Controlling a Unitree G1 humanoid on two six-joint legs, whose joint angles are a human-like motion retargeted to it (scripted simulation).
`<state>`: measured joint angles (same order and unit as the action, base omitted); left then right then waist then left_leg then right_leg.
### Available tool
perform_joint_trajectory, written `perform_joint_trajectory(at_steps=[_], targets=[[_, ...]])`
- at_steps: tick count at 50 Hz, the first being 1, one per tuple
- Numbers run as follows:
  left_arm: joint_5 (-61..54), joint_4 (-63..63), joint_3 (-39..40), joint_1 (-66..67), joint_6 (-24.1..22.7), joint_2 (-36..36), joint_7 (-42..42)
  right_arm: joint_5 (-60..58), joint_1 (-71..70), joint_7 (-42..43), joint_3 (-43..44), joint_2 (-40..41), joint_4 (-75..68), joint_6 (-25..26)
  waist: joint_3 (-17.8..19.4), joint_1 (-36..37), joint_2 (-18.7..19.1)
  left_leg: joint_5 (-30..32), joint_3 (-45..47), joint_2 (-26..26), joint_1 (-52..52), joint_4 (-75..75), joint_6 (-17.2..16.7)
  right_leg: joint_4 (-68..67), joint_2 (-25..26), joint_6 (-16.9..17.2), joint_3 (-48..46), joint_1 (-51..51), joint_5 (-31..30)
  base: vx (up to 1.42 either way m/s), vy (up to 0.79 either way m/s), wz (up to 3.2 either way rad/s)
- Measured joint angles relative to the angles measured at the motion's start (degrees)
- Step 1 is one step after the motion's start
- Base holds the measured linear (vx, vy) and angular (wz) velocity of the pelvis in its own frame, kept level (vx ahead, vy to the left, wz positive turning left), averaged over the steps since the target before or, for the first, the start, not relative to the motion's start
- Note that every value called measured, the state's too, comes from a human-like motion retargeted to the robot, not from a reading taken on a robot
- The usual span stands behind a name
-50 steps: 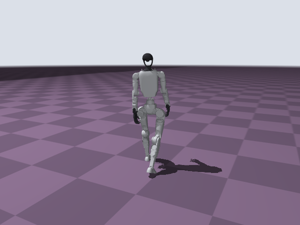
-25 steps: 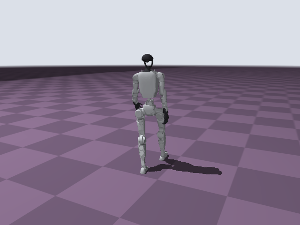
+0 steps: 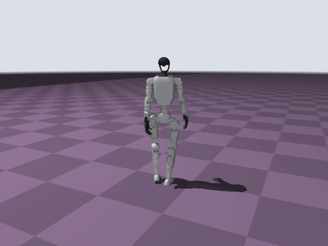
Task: Walk run
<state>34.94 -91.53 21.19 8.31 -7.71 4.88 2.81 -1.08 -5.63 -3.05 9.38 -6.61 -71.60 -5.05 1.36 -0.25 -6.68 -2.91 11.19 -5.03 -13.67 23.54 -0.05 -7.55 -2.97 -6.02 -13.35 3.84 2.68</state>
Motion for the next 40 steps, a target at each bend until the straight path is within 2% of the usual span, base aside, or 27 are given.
perform_joint_trajectory(at_steps=[2, 5, 7, 10, 15, 17, 20, 22, 25, 29, 30, 32, 34, 37, 40], targets=[[-0.7, 0.2, 0.3, 0.5, 0.0, -0.4, -0.4, -0.1, -0.4, 0.3, -0.5, -0.3, 1.2, -0.2, 0.4, 0.9, 1.0, 0.7, -4.3, -0.4, 0.8, -6.2, -1.3, 1.2, 1.8, -0.2, 0.2, -2.3, 0.3, 0.36, 0.04, -0.35], [-1.1, 1.0, 0.4, 0.7, -0.1, -0.8, 0.0, -0.4, -0.5, 0.1, -1.1, -0.3, 2.2, -0.2, 0.8, 2.6, 2.1, 2.8, -7.6, -1.4, 2.2, -9.9, -0.3, 2.2, 3.5, 0.0, 1.9, -5.5, 1.0, 0.41, 0.05, -0.56], [-1.1, 2.4, 0.0, 0.0, -0.4, -0.9, 0.8, -0.9, -0.3, -0.2, -0.6, 0.1, 2.4, -0.2, 1.0, 3.1, 2.1, 3.4, -6.8, -1.4, 3.3, -10.1, 2.4, 2.4, 3.4, 0.8, 2.6, -7.1, 1.6, 0.35, 0.07, -0.39], [-1.6, 4.6, -1.0, -0.9, -1.0, -1.0, 1.6, -1.4, 0.7, -1.0, -0.2, 0.8, 1.0, -0.7, 0.1, 2.7, 2.3, 0.5, -4.8, -1.3, 4.6, -9.8, 5.4, 2.5, 3.0, 2.5, 1.3, -9.1, 2.1, 0.47, 0.15, -0.27], [-2.0, 8.2, -3.6, -4.7, -2.2, 0.5, 3.4, -0.7, 2.2, -0.2, 0.6, 1.6, -6.0, -2.9, -1.4, 2.5, 2.9, -1.9, -4.8, -0.5, 4.6, -8.8, 6.4, -4.1, 1.4, 7.1, 0.6, -7.5, 1.5, 0.28, 0.08, -0.26], [-2.9, 9.8, -4.8, -6.0, -3.2, 1.2, 3.6, -1.4, 2.8, -0.6, 0.1, 0.7, -8.4, -2.6, -2.6, 2.5, 3.6, -2.4, -4.5, 0.4, 4.6, -9.5, 6.8, -9.3, 1.1, 9.6, 1.2, -4.8, -0.6, 0.21, 0.07, -0.35], [-3.9, 12.6, -3.9, -7.4, -4.4, 2.2, 3.9, -3.9, 3.6, 0.3, -1.4, 0.1, -11.2, -2.7, -4.2, 1.3, 5.5, -3.0, -3.8, 3.0, 4.5, -10.7, 6.5, -20.2, 2.7, 14.8, 7.2, 2.3, -3.3, 0.24, 0.09, -0.56], [-4.9, 14.1, -3.1, -8.1, -5.1, 3.0, 4.4, -4.2, 3.8, 1.1, -2.4, -0.2, -13.1, -2.7, -4.9, 0.5, 6.8, -3.3, -3.2, 4.6, 4.6, -11.4, 6.4, -25.7, 3.3, 15.4, 7.7, 5.9, -0.6, 0.13, 0.02, -0.47], [-6.4, 15.3, -3.2, -9.3, -5.6, 4.1, 4.4, -3.5, 4.5, 2.7, -1.6, -0.1, -15.8, -2.5, -5.1, -0.1, 7.2, -3.5, -3.0, 4.5, 5.6, -12.5, 6.6, -25.3, 1.9, 12.9, 5.3, 7.9, 4.7, 0.15, 0.03, -0.14], [-6.9, 16.1, -3.3, -10.1, -6.0, 4.7, 3.3, -0.4, 5.8, 3.4, 0.3, -0.1, -17.8, -3.0, -4.8, -0.7, 5.5, -3.8, -3.5, 1.6, 8.2, -14.3, 7.3, -11.3, 0.6, 10.9, 2.8, 5.3, 9.4, 0.15, 0.00, 0.24], [-6.9, 16.3, -3.2, -10.1, -6.2, 4.8, 3.1, 0.6, 6.2, 3.7, 0.6, -0.1, -18.1, -3.3, -4.6, -1.1, 4.8, -4.0, -3.8, 0.6, 9.1, -14.8, 7.5, -7.1, 0.4, 10.6, 3.0, 4.2, 9.4, 0.19, -0.04, 0.30], [-6.7, 16.3, -2.6, -9.8, -6.6, 5.3, 3.3, 2.9, 6.6, 3.6, 1.3, 0.5, -18.3, -4.1, -4.2, -0.7, 3.8, -4.3, -3.5, -0.4, 11.4, -16.1, 7.4, -2.2, 0.8, 6.9, 4.7, 1.6, 3.8, 0.24, -0.07, -0.13], [-6.1, 15.9, -1.8, -8.9, -6.5, 5.0, 3.3, 4.2, 7.4, 3.0, 2.7, 1.2, -18.3, -4.3, -4.9, 0.9, 3.8, -4.3, -3.0, 0.0, 13.2, -17.6, 6.9, -1.4, 1.4, 4.1, 5.1, 0.6, 3.8, 0.32, -0.08, -0.19], [-7.2, 14.1, -1.4, -8.0, -6.2, 2.9, 1.8, 4.8, 8.3, 2.0, 5.0, 1.6, -17.3, -4.1, -4.7, 1.7, 3.6, -3.2, -4.1, -0.8, 15.5, -19.8, 6.6, 1.4, 1.1, 3.2, 1.4, -1.2, 1.4, 0.15, 0.01, 0.24], [-9.4, 11.2, -0.2, -7.2, -6.1, 0.7, -0.1, 5.0, 8.5, 1.8, 4.3, 1.1, -16.1, -4.8, -3.4, 2.2, 4.3, -2.2, -3.0, -0.4, 18.1, -21.9, 6.1, 3.7, 2.0, 3.6, 1.8, -4.1, 0.5, 0.09, 0.00, -0.07]])
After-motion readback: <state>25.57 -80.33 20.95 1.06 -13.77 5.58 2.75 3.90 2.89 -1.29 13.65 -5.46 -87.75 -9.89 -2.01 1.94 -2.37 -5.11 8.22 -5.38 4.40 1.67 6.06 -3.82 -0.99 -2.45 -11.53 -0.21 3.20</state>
